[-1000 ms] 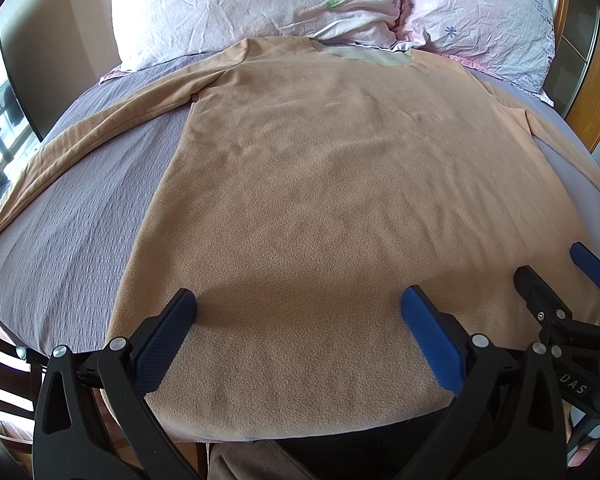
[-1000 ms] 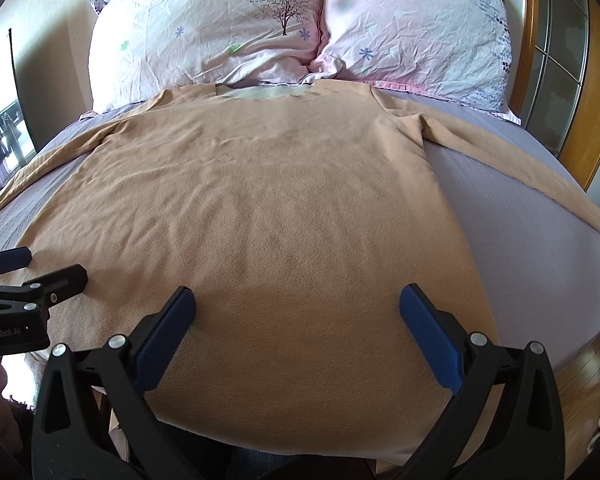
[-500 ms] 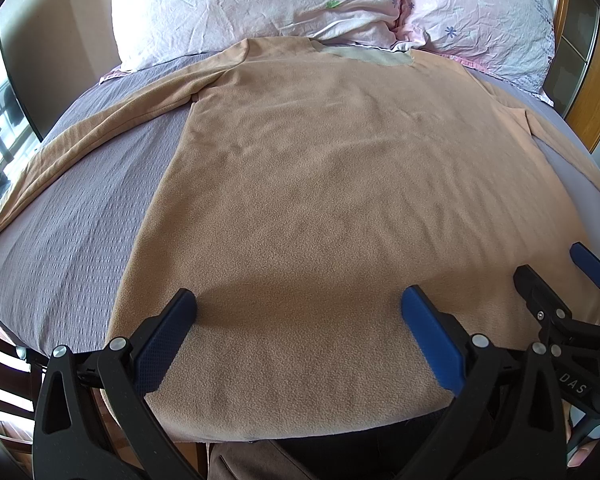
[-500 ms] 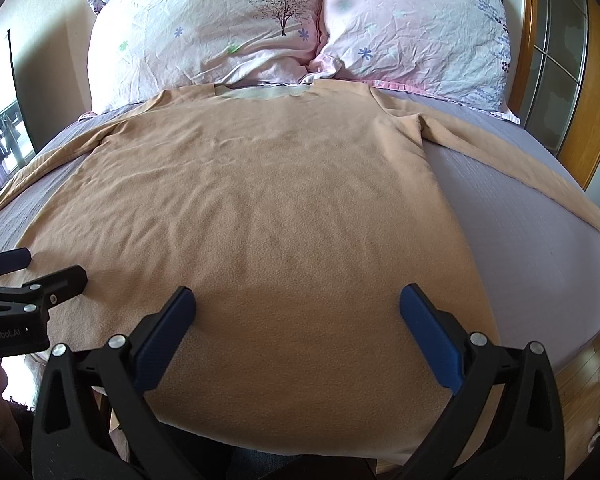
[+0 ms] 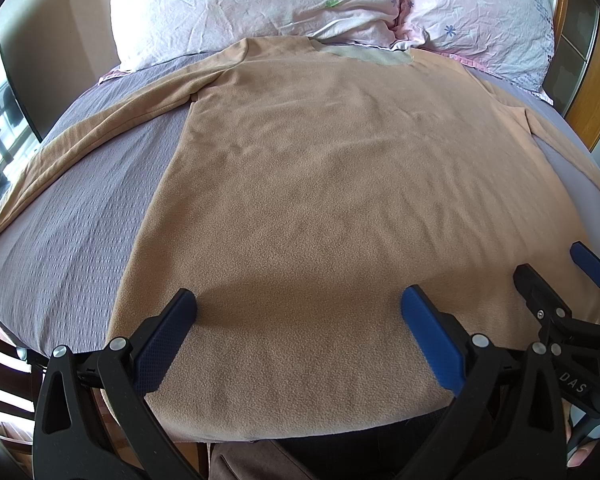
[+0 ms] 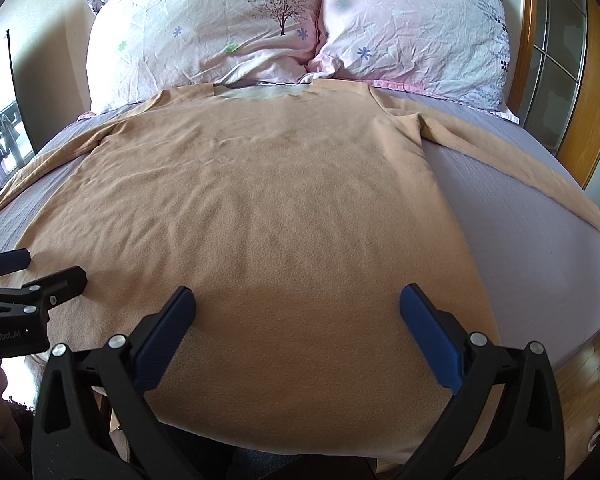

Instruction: Fold small clothes

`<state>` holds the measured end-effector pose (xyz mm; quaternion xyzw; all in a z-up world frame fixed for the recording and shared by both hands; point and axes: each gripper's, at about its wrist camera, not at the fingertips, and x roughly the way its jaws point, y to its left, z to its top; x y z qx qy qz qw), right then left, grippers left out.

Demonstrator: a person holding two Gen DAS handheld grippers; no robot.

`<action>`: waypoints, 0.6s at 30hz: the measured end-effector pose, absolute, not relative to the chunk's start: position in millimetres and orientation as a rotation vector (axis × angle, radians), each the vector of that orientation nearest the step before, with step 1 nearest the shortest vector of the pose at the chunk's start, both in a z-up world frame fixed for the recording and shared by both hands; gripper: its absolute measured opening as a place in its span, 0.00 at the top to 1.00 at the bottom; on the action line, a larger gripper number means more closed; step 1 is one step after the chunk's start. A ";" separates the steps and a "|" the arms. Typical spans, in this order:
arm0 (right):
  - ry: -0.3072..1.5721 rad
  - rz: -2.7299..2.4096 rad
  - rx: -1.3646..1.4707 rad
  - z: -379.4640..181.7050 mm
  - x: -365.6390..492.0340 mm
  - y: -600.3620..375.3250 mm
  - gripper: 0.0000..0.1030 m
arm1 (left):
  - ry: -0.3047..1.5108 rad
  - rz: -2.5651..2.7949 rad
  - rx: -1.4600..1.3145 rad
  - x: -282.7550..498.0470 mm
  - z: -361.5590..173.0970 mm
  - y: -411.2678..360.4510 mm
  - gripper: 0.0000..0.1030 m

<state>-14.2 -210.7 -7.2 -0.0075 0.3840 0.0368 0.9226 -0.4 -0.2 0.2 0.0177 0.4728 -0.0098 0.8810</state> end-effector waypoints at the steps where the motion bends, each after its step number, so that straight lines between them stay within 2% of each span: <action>1: 0.780 0.079 -0.016 -6.7 -15.3 -212.7 0.02 | 0.986 -0.021 0.037 -0.3 0.2 -0.2 0.01; 5: 0.713 0.129 -0.011 -8.4 -20.3 -223.0 0.02 | 0.982 -0.020 0.037 1.2 -0.1 0.7 0.01; 8: 0.681 0.138 0.142 6.4 -14.5 -269.8 0.02 | 0.970 -0.023 0.042 -1.0 0.8 0.5 0.01; 10: 0.634 0.033 0.311 26.4 -5.7 -336.9 0.02 | 0.958 -0.026 0.044 -2.6 0.1 -0.1 0.01; 12: 0.595 -0.094 0.521 38.7 4.3 -418.1 0.15 | 0.944 -0.025 0.046 -3.6 2.6 -1.3 0.01; 14: 0.621 -0.225 0.704 36.6 16.3 -491.8 0.55 | 0.936 -0.030 0.047 -4.0 2.2 -1.2 0.01; 15: 0.636 -0.287 0.801 31.4 21.1 -528.3 0.60 | 0.927 -0.037 0.048 -4.7 2.4 -0.7 0.01; 18: 0.652 -0.472 0.975 15.4 28.1 -604.0 0.63 | 0.883 -0.053 0.050 -5.9 1.0 -0.2 0.01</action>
